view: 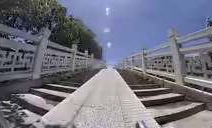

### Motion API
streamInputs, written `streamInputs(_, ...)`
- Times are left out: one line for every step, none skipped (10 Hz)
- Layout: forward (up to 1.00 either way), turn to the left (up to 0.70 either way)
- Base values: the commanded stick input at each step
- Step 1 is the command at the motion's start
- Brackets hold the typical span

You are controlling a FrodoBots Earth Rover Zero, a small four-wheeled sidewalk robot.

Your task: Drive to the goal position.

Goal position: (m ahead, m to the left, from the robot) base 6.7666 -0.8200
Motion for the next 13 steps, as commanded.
streamInputs(0.45,0.00)
streamInputs(0.45,0.00)
streamInputs(0.45,0.00)
streamInputs(0.45,0.00)
streamInputs(0.45,0.00)
streamInputs(0.45,0.00)
streamInputs(0.45,0.00)
streamInputs(0.45,0.27)
streamInputs(0.45,0.27)
streamInputs(0.45,0.27)
streamInputs(0.45,0.00)
streamInputs(0.45,0.00)
streamInputs(0.45,0.00)
